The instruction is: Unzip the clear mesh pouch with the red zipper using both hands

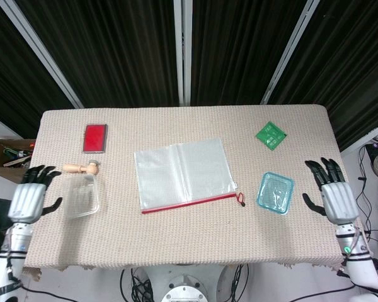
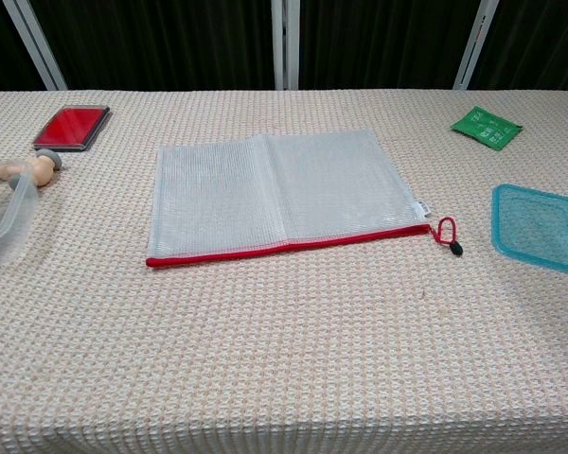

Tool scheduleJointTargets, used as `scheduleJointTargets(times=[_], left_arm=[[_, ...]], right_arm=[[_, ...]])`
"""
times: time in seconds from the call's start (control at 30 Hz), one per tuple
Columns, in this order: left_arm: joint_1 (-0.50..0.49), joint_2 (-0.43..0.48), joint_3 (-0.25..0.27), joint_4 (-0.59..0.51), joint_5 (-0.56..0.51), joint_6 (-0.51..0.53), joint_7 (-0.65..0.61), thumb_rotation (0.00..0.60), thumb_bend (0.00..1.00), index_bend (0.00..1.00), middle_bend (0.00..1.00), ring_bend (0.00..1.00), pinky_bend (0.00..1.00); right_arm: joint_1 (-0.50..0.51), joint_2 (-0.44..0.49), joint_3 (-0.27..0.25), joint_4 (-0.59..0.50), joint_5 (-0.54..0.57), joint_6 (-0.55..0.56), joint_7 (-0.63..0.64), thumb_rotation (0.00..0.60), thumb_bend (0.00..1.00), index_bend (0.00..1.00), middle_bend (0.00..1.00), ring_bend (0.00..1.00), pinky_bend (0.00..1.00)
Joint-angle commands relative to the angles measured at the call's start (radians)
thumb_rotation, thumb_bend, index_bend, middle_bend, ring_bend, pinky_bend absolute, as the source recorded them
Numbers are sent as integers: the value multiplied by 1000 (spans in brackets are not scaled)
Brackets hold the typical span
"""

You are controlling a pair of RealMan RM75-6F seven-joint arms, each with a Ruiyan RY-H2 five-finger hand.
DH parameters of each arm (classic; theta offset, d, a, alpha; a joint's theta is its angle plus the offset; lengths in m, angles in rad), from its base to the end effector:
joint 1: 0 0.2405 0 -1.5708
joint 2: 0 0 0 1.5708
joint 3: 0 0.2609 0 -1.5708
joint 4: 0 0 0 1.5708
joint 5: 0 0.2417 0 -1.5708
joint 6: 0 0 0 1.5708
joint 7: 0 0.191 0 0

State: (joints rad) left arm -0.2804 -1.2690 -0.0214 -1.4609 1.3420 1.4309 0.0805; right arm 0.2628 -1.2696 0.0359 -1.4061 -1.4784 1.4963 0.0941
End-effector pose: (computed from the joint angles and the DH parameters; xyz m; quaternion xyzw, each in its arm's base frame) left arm -0.3267 0.2916 0.0931 -0.6133 -0.3647 -0.3713 0.5942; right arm -0.3132 -0.2898 0.1038 0.6096 -0.3520 0.4472 0.5518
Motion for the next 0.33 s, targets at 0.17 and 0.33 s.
scheduleJointTargets(times=[0.17, 0.33], left_arm=[[158, 50, 44, -68, -10, 154, 43, 600, 221, 243, 159, 116, 135], [211, 30, 63, -93, 27, 205, 49, 600, 207, 243, 159, 116, 135]], right_arm=[[-128, 98, -34, -90, 19, 85, 92, 600, 256, 107, 132, 0, 0], [-161, 103, -48, -101, 17, 80, 105, 600, 271, 107, 128, 0, 0]])
